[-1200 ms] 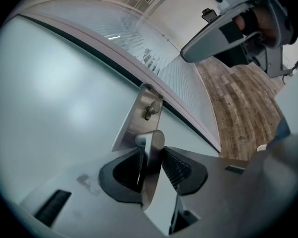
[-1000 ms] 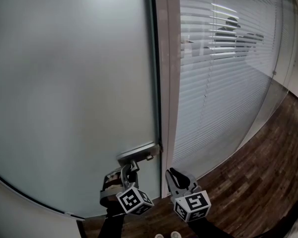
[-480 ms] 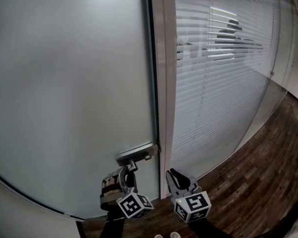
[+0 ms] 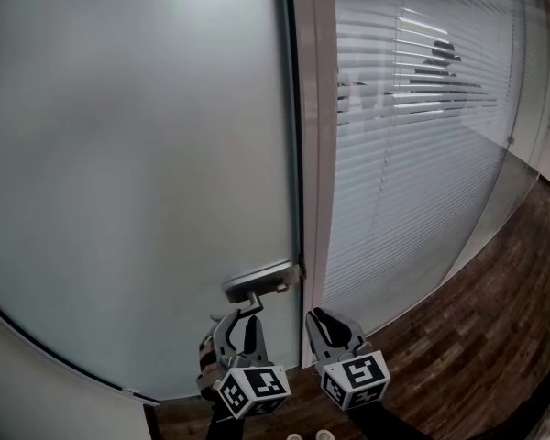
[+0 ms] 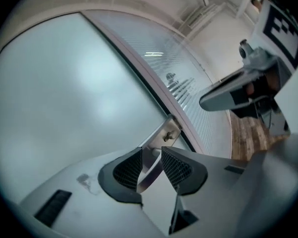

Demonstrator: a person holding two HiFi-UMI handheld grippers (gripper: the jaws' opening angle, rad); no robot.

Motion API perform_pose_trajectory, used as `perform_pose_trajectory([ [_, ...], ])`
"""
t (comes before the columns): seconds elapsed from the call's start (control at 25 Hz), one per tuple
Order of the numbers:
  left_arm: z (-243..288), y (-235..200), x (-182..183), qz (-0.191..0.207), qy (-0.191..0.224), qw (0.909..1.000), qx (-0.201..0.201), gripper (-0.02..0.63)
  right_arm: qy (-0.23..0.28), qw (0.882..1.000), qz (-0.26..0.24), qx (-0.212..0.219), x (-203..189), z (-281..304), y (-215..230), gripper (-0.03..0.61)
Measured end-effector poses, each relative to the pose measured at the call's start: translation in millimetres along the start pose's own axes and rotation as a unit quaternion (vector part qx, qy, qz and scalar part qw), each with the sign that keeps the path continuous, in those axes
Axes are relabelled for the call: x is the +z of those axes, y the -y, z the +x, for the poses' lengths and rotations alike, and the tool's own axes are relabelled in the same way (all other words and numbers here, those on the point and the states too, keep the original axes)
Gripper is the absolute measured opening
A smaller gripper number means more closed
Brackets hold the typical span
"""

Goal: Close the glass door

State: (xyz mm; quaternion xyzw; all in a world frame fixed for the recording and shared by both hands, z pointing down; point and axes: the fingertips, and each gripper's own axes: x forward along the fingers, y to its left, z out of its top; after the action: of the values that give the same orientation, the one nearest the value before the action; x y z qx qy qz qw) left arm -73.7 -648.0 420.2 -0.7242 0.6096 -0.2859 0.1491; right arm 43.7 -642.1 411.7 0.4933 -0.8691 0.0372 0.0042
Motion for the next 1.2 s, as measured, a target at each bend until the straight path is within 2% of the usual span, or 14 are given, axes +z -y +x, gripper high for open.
perform_pose_trajectory([
  [0.08,1,1,0,-0.090,0.002,0.9958,-0.015,0.118,0.004,1.000,0.000,0.005,4,3,-4,0.041],
  [0.16,2,2,1,-0.174,0.007,0.9843,-0.030,0.118,0.007,1.000,0.001,0.010,8,6,-8,0.041],
  [0.2,1,1,1,-0.201,0.012,0.9790,-0.031,0.118,0.008,1.000,0.000,0.013,10,7,-11,0.041],
  [0.32,-3,-3,2,-0.244,0.024,0.9692,-0.024,0.118,0.010,1.000,0.001,0.018,14,8,-14,0.041],
  [0.44,-9,-4,3,-0.292,0.034,0.9554,-0.026,0.117,0.013,1.000,0.004,0.015,15,7,-12,0.041],
  [0.56,-17,-3,-3,-0.304,0.041,0.9516,-0.015,0.106,0.016,1.000,0.007,0.012,15,4,-10,0.041],
  [0.6,-18,-3,-7,-0.301,0.041,0.9527,-0.007,0.035,0.016,1.000,0.007,0.011,14,4,-9,0.041],
  [0.64,-19,-2,-10,-0.301,0.040,0.9528,-0.004,0.002,0.014,1.000,0.007,0.009,13,4,-8,0.041],
  [0.76,-21,1,-12,-0.315,0.038,0.9484,-0.007,0.002,0.004,1.000,0.005,0.007,9,3,-8,0.041],
  [1.0,-22,-9,-16,-0.304,0.039,0.9518,0.022,0.002,0.002,1.000,0.003,0.011,7,5,-8,0.041],
  [1.12,-24,-4,-18,-0.313,0.033,0.9491,0.016,0.002,0.000,1.000,0.012,0.011,6,3,-9,0.041],
  [1.2,-25,-4,-18,-0.308,0.034,0.9506,0.018,0.002,0.000,1.000,0.010,0.012,6,3,-9,0.040],
])
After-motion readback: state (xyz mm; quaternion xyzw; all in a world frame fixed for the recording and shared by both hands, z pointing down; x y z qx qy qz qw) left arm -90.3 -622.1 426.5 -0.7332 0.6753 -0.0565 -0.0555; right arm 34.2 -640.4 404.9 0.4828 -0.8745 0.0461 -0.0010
